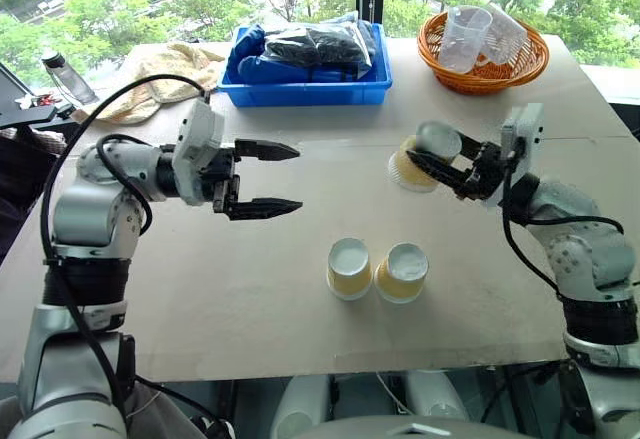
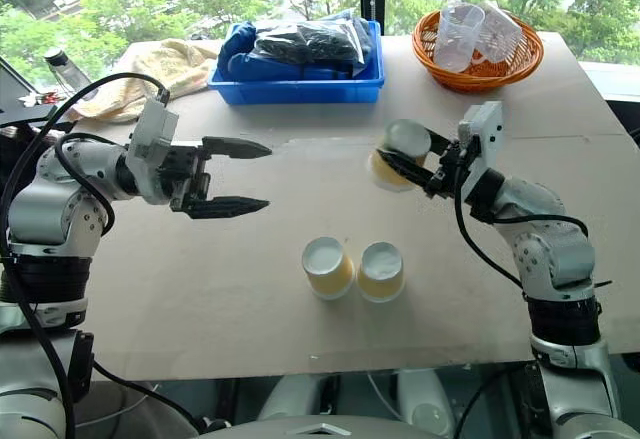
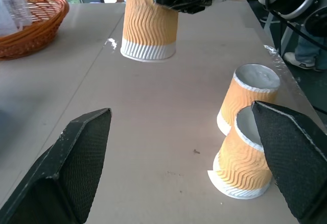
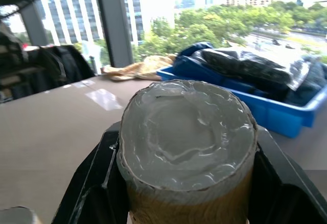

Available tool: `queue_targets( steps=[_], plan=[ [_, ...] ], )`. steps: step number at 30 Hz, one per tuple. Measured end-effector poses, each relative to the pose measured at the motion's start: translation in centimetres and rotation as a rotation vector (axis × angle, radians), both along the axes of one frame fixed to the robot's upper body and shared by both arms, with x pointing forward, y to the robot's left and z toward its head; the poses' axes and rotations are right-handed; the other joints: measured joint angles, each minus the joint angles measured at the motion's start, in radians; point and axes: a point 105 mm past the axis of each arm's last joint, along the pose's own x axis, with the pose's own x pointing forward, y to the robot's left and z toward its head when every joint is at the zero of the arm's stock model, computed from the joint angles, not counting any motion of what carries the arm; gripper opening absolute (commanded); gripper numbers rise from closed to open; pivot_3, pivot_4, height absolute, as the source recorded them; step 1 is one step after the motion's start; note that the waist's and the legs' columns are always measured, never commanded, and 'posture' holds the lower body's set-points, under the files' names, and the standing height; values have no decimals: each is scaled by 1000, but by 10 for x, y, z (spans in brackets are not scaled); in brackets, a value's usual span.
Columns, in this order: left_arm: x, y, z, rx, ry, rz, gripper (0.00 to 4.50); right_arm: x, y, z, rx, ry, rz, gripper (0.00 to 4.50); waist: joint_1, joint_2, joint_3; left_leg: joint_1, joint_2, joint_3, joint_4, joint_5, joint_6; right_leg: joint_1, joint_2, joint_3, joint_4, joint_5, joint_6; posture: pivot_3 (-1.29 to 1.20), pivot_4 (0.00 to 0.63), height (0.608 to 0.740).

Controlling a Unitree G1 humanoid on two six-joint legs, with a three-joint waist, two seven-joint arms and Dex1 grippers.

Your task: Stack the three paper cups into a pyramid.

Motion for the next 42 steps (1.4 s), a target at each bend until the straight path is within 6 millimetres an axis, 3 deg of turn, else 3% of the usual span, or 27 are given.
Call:
queue_targets(
  steps=[8, 14, 22, 27, 28, 37, 42],
  plan=[
    [-23, 1, 3, 12, 40, -122, 4500, -39, 20, -19, -178, 98, 185, 1993, 3, 0, 0, -1, -1, -2, 2, 0, 0, 0, -1, -2, -1, 0, 0, 0, 150, 740],
    [-42, -9, 8, 29, 42, -229, 4500, -46, 18, -27, -232, 135, 221, 1993, 4, 0, 0, -1, -1, -2, 2, 0, 1, 1, -1, -2, 0, 0, 0, 0, 150, 740],
    [-46, -12, 9, 35, 38, -249, 4500, -51, 18, -32, -253, 139, 235, 1993, 3, 0, 0, -1, -1, -2, 2, 0, 1, 1, -1, -2, 0, 0, 0, 0, 150, 740],
    [-46, -13, 9, 36, 36, -251, 4500, -51, 19, -32, -251, 130, 230, 4322, 3, 0, 0, -1, -1, -2, 2, 0, 0, 1, -1, -2, 0, 0, 0, 0, 150, 740],
    [-46, -13, 9, 36, 37, -251, 4500, -51, 19, -32, -251, 130, 230, 4474, 3, 0, 0, -1, -1, -2, 2, 0, 0, 1, -1, -2, 0, 0, 0, 0, 150, 740],
    [-45, -13, 8, 40, 37, -249, 4500, -51, 16, -28, -242, 124, 228, 4474, 4, -1, 0, -1, -1, -2, 2, 0, 0, 1, -1, -2, -1, 0, 0, 0, 150, 740],
    [-44, -9, 3, 23, 61, -210, 4500, -56, -20, -11, -164, 128, 138, 4474, 11, -1, 1, -2, -1, -2, 2, 0, 1, 1, -1, -2, -2, 0, 0, 0, 150, 740]
  ],
)
